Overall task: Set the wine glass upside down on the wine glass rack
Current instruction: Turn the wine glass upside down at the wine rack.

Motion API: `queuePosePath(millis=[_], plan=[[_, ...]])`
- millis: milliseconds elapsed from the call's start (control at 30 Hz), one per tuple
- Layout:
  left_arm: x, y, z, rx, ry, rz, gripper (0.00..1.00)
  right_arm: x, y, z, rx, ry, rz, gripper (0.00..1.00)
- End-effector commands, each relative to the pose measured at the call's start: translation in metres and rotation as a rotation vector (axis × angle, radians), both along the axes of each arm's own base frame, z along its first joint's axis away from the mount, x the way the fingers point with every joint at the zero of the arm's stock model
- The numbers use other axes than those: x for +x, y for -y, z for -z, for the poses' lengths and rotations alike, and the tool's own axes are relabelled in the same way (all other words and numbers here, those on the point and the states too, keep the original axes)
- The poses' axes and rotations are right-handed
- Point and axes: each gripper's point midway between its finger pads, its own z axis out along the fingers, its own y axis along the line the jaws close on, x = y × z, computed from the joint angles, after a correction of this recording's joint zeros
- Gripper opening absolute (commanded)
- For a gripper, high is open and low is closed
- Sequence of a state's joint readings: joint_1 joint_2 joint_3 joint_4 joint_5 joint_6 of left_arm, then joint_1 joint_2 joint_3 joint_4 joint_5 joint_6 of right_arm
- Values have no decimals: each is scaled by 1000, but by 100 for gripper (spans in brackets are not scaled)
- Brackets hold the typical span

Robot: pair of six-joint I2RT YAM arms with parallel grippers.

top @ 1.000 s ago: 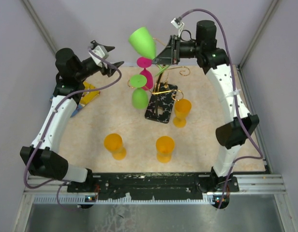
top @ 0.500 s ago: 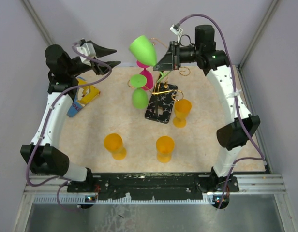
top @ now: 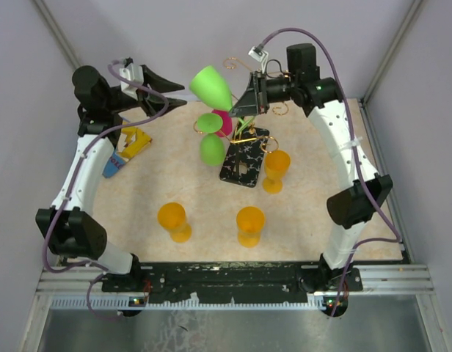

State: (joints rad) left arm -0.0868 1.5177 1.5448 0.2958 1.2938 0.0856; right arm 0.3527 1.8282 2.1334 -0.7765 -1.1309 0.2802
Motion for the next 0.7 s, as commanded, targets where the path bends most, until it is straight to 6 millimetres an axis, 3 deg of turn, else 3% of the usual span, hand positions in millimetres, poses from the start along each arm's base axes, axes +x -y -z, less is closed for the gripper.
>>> queuePosePath(millis=[0,367,667], plan=[[-5,0,-1,-2,20,39,49,-14,-6,-7,3,45,-47,7],[-11,3,9,-2,-32,127,47,-16,-19,6,-47,42,-54,9],[-20,4,20,16,-80,188,33,-15,-22,5,-56,57,-41,12]])
